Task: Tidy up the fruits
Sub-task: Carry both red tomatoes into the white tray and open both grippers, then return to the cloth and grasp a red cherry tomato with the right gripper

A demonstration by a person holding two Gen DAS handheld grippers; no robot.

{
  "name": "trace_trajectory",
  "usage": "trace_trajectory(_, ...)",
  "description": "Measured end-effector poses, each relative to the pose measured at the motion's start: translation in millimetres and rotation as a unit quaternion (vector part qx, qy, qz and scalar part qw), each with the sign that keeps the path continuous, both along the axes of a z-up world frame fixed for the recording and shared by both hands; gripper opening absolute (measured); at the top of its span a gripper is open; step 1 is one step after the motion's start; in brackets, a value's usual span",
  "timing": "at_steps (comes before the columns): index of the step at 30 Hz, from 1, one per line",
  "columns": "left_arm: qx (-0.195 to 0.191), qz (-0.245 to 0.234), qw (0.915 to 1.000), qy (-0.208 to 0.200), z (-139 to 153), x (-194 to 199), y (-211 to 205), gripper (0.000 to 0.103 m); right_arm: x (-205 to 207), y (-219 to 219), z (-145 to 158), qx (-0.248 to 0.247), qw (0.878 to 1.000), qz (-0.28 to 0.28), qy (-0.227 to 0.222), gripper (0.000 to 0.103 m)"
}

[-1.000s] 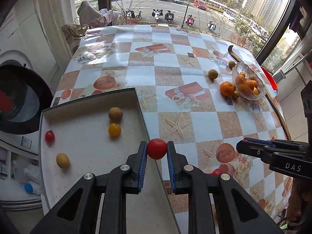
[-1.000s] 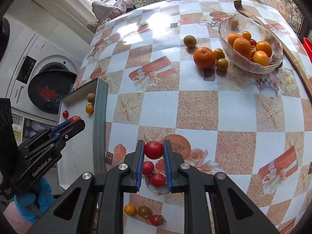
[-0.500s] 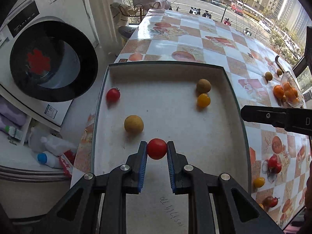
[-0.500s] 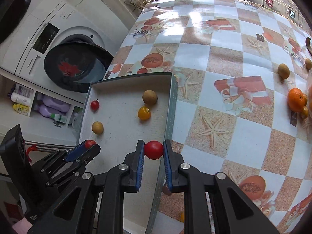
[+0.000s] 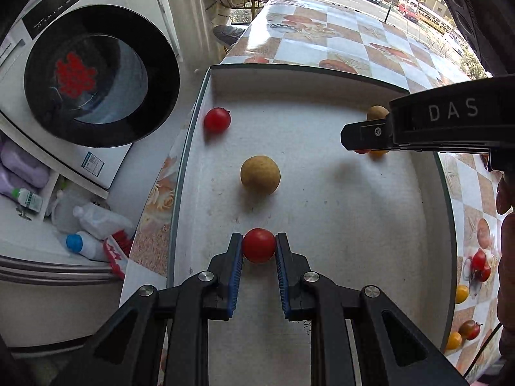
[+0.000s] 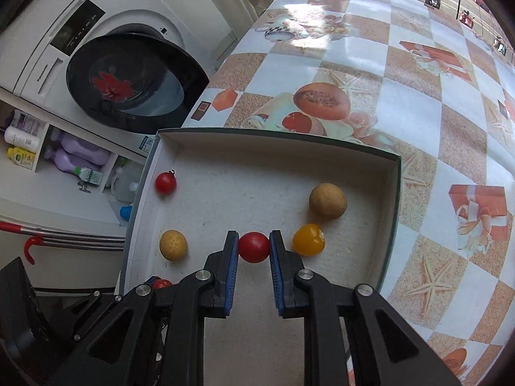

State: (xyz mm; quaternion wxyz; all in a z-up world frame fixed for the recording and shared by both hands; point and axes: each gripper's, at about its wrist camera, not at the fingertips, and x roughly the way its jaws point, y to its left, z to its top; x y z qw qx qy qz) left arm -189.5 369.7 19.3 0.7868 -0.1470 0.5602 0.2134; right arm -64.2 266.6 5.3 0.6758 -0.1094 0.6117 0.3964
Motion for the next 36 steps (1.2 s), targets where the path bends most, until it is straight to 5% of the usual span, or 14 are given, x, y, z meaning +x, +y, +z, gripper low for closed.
trace_trajectory(12,0.017,-0.015,0.9997,0.005,-0.7,1.6,-6.8,0.024,-3.0,7.6,-11.7,-0.017,1.0,0.005,-0.001,0.027)
trace_trajectory(14,0.037,-0.02,0.999,0.011,0.4,2.0,-9.6,0.055,0.0,3.7,-10.9,-0.009,1.0,-0.003,0.014,0.038)
trace_trajectory(15,0.034,-0.026,0.9991,0.002,2.0,0.9,-11.0,0.08,0.5,1.3,-9.3,-0.004,1.0,-0.007,0.015,0.052)
trace_trajectory(16,0.04,-0.032,0.9987,-0.009,5.2,-0.2,-14.1,0.082,0.4,-1.3,-6.9,0.006,1.0,-0.009,0.019,0.057)
trace_trajectory(24,0.051,-0.072,0.996,0.014,1.5,4.6,-29.0,0.082,0.1,-33.1,22.0,0.049,0.998,-0.046,0.012,0.08)
trace_trajectory(29,0.054,-0.104,0.9931,0.007,11.7,13.0,-43.1,0.082,5.1,-76.3,43.0,0.051,0.995,-0.087,-0.014,0.081)
trace_trajectory(36,0.056,-0.161,0.9853,-0.009,27.8,35.7,-76.7,0.082,-3.7,-167.0,42.9,-0.012,0.989,-0.142,-0.045,0.081)
